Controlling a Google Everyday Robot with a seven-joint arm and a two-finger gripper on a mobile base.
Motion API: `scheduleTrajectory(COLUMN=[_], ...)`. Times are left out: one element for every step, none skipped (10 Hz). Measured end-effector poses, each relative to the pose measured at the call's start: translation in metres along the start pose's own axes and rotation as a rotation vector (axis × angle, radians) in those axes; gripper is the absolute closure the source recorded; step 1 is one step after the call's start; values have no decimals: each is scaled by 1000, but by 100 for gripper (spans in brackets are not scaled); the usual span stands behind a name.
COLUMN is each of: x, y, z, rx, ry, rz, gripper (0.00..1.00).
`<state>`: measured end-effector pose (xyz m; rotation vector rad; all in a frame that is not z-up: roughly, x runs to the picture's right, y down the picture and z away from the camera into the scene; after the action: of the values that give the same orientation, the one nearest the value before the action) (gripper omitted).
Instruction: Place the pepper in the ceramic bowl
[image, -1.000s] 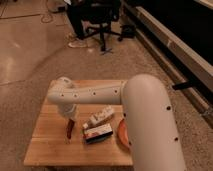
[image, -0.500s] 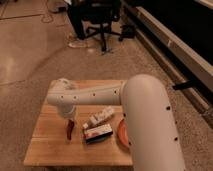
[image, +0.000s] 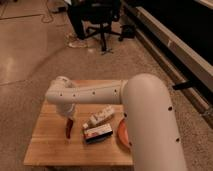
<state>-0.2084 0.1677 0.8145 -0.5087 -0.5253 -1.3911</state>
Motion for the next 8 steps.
scheduleTrajectory(x=[-3,-6,-2,5,11,12,8,5], y=[5,4,0,-3,-3,1,5,7], z=[-4,-13,-30,-39,-43,-42,-40,-36], rx=[-2,-2,-2,0,6,1,-4,-2], ry=[2,2,1,2,2,4,6,11], rz=[-3,-8,-11,-13,-19,-19,-19,-16], gripper=[73,73,73,73,73,73,73,73])
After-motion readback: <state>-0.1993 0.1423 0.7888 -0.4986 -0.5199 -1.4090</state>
